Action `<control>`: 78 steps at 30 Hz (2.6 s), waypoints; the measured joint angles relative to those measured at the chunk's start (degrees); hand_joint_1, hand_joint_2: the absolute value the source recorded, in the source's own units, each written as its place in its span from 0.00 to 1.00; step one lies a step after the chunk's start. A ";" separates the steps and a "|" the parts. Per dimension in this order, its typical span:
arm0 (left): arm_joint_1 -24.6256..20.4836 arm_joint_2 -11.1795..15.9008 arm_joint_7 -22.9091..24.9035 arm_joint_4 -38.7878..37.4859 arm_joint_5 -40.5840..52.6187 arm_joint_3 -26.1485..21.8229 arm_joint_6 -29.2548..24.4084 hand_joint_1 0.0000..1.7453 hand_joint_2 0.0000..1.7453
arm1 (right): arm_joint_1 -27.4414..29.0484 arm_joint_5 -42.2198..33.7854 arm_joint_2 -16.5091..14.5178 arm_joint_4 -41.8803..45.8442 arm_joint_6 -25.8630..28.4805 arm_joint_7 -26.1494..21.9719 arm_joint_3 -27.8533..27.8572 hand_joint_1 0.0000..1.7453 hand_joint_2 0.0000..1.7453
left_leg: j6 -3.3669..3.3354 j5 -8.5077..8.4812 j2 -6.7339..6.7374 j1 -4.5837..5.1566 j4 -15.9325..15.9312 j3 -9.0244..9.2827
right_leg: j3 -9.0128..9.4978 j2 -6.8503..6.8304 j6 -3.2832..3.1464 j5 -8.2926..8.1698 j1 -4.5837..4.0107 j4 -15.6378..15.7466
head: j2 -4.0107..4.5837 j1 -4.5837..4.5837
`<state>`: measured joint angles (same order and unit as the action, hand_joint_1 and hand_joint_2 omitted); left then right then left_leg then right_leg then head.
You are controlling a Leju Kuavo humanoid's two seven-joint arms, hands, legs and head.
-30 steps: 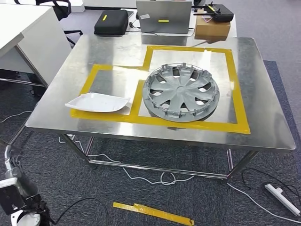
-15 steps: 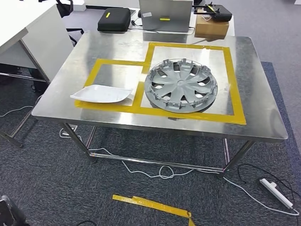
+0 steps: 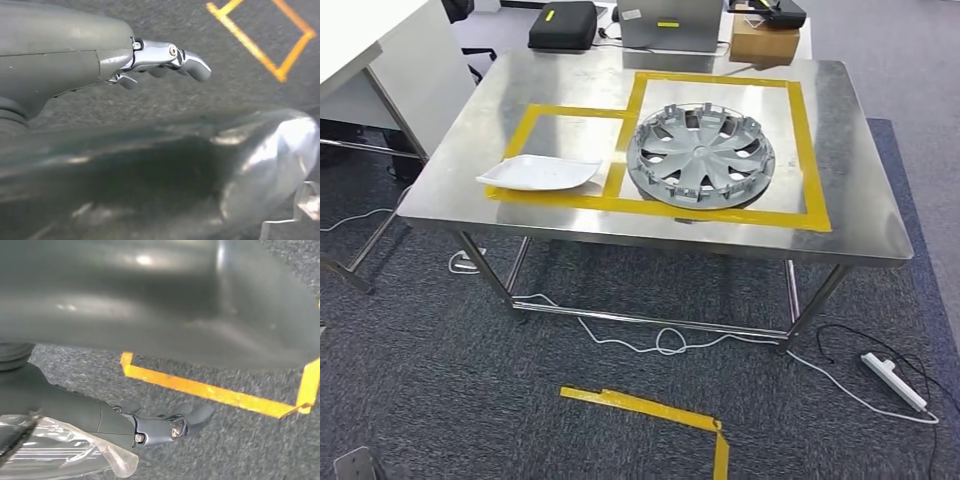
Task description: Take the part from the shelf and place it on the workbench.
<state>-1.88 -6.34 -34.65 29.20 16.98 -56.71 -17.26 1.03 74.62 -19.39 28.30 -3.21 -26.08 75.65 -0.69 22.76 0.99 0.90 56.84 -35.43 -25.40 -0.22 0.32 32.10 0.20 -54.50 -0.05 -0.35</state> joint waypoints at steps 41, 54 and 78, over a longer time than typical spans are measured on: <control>-0.52 -1.66 13.80 -15.47 17.88 10.72 2.25 0.00 0.00 | -0.71 4.98 0.04 2.87 -7.57 -0.51 5.79 0.00 0.00 | 1.66 7.54 -0.80 -1.41 4.61 6.03 | -5.98 -0.70 -0.51 -5.27 0.05 -0.83 | 0.01 0.89; -0.41 -1.66 14.32 -15.54 17.24 9.56 1.90 0.00 0.00 | -1.11 8.03 1.73 0.16 -5.88 -0.50 5.79 0.00 0.00 | -1.75 2.38 -0.62 -0.24 -1.56 3.31 | -10.01 -0.01 1.67 2.23 0.22 -16.24 | 0.01 0.59; -0.08 -2.03 13.28 -15.54 15.50 5.57 4.29 0.00 0.00 | -2.92 12.33 6.81 -12.13 0.60 -0.37 4.24 0.00 0.00 | -1.20 6.34 -0.81 -0.85 -1.67 8.53 | -9.56 -0.70 1.42 -5.23 -0.04 -3.93 | 0.01 0.90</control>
<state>-1.96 -8.38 -21.38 13.66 32.48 -51.14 -12.97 -1.89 86.95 -12.58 16.17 -2.61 -26.45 79.89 -1.89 29.09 0.18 0.05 55.17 -26.90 -34.96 -0.92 1.74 26.86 0.16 -58.42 -0.04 0.55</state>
